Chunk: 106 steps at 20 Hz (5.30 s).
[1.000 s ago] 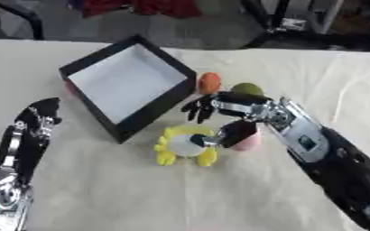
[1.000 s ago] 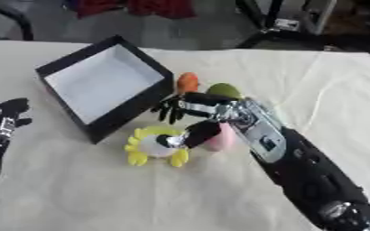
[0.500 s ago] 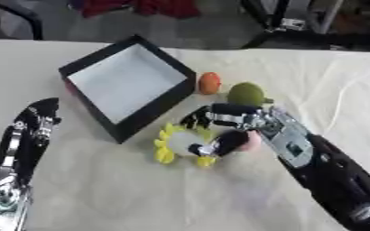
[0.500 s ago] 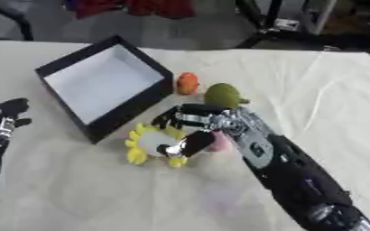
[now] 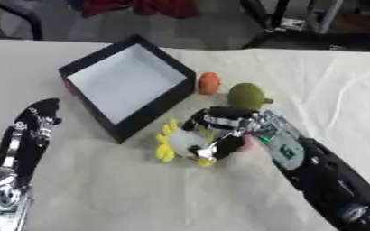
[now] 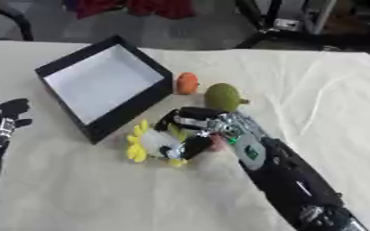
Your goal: Pick up objects on the table and place them in the box.
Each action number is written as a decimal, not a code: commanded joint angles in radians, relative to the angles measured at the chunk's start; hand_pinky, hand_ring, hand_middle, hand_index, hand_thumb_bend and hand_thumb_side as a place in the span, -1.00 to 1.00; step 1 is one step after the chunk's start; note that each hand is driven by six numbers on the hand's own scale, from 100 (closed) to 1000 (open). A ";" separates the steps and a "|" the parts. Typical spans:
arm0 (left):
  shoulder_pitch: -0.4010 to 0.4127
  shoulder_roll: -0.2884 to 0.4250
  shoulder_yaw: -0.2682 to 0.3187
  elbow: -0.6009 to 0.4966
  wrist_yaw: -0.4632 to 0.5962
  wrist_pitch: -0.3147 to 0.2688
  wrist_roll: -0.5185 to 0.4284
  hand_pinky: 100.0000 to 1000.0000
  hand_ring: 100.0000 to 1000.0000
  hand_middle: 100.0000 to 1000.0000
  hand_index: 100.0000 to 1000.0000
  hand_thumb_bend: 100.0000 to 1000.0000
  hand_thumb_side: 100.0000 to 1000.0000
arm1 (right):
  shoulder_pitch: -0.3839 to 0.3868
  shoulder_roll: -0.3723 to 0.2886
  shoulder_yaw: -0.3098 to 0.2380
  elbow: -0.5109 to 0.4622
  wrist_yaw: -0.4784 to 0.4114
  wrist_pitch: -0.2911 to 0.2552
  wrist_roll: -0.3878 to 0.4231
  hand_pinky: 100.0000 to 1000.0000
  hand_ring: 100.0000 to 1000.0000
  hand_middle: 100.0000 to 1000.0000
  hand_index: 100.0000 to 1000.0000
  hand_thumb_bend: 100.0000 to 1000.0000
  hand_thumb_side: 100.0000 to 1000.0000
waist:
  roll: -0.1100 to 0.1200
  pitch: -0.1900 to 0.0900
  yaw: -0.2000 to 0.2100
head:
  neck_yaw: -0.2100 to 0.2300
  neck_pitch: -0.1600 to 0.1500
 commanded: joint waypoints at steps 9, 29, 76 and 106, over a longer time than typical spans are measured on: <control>-0.009 0.004 0.002 -0.013 0.007 -0.001 -0.002 0.52 0.69 0.51 0.55 -0.88 0.48 | -0.032 -0.016 -0.075 -0.086 0.022 0.093 -0.190 0.10 -0.32 -0.82 -0.47 -1.00 -1.00 | 0.014 -0.022 -0.002 | 0.001 -0.002; -0.042 -0.025 -0.023 -0.017 0.022 -0.005 -0.022 0.52 0.69 0.51 0.55 -0.88 0.47 | -0.288 -0.072 -0.081 -0.055 -0.072 0.216 -0.394 0.08 -0.33 -0.83 -0.48 -1.00 -1.00 | 0.045 -0.002 0.067 | -0.059 -0.002; -0.082 -0.036 -0.038 -0.017 0.031 -0.008 -0.046 0.52 0.68 0.50 0.55 -0.88 0.47 | -0.281 -0.082 -0.218 0.050 -0.042 0.239 -0.372 0.53 0.45 0.66 0.91 -0.28 0.22 | 0.031 0.020 0.105 | -0.107 -0.002; -0.079 -0.032 -0.028 -0.019 0.029 -0.006 -0.036 0.52 0.68 0.50 0.55 -0.88 0.47 | -0.153 -0.138 -0.260 0.207 0.115 0.241 -0.295 0.58 0.46 0.59 0.84 -0.32 0.20 | 0.035 0.017 0.089 | -0.076 -0.002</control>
